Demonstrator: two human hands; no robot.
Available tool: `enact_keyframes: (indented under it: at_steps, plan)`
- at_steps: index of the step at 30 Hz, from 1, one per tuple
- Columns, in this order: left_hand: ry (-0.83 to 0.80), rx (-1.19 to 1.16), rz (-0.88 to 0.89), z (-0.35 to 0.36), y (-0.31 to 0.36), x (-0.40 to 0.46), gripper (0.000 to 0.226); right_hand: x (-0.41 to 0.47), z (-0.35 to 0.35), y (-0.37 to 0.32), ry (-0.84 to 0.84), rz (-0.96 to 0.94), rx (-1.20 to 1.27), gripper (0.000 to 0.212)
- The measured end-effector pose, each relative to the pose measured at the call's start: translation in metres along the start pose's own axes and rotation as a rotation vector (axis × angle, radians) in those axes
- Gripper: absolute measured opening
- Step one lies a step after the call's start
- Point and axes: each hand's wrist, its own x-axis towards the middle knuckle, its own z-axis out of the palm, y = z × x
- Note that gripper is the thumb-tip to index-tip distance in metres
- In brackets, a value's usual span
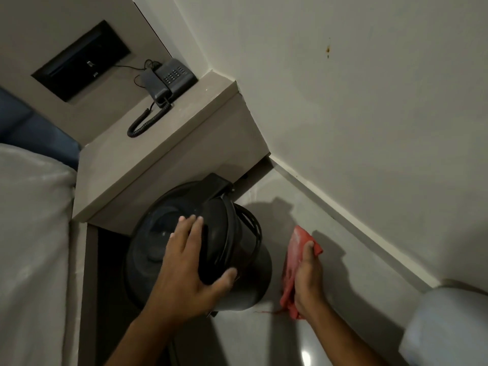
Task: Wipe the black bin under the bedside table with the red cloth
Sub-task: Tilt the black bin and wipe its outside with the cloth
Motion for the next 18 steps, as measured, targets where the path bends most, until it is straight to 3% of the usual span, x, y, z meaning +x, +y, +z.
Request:
enact_keyframes:
  at_steps: [2, 4, 7, 10, 13, 15, 18]
  plan:
    - [0.045, 0.147, -0.195, 0.011, 0.019, 0.014, 0.120, -0.003, 0.001, 0.001, -0.017, -0.033, -0.019, 0.084]
    - [0.059, 0.193, -0.268, 0.015, 0.031, 0.024, 0.119, -0.004, 0.000, 0.003, -0.028, -0.059, -0.046, 0.085]
    - [0.091, 0.164, -0.266, 0.003, 0.024, 0.026, 0.116, -0.006, -0.002, 0.003, -0.019, -0.097, -0.052, 0.082]
    - [0.183, -0.028, -0.344, -0.023, -0.003, 0.020, 0.107, -0.013, 0.005, 0.003, -0.117, -0.199, -0.067, 0.087]
    - [0.225, -0.203, -0.429, -0.045, -0.030, 0.015, 0.101, -0.018, 0.025, 0.007, -0.125, -0.333, -0.306, 0.083]
    - [0.221, -0.206, -0.445, -0.049, -0.042, 0.017, 0.095, -0.021, 0.043, 0.000, -0.062, -0.540, -0.554, 0.066]
    - [0.252, -0.231, -0.448, -0.050, -0.047, 0.026, 0.094, -0.034, 0.094, -0.019, -0.066, -0.792, -0.801, 0.063]
